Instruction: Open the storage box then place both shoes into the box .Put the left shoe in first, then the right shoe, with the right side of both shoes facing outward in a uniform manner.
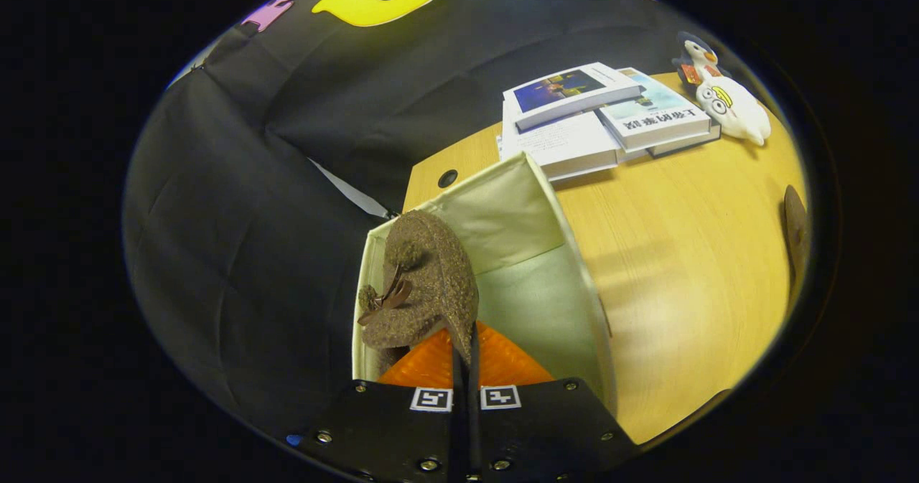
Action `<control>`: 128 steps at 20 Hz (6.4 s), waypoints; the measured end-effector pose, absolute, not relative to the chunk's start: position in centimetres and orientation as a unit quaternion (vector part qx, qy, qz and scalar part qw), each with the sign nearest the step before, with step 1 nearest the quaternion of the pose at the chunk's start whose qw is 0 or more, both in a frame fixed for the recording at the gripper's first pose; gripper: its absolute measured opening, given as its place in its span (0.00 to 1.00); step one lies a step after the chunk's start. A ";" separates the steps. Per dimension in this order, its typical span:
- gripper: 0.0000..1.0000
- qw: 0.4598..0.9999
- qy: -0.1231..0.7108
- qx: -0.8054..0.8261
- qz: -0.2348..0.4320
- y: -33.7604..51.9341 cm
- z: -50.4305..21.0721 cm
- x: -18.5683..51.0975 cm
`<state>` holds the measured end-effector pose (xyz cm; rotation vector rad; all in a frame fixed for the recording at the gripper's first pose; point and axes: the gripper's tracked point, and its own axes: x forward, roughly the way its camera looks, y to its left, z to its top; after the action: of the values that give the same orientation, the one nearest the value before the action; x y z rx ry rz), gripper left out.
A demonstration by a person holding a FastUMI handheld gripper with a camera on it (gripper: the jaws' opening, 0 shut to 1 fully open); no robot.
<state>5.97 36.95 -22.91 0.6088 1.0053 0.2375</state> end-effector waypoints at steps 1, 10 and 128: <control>0.00 0.822 0.478 0.289 0.108 37.3 -23.6 5.9; 0.06 0.812 0.498 0.281 0.118 39.3 -25.2 5.0; 0.00 0.829 0.461 0.297 0.108 27.4 -16.8 5.7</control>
<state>5.66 27.41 -16.76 0.6293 0.9789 0.2286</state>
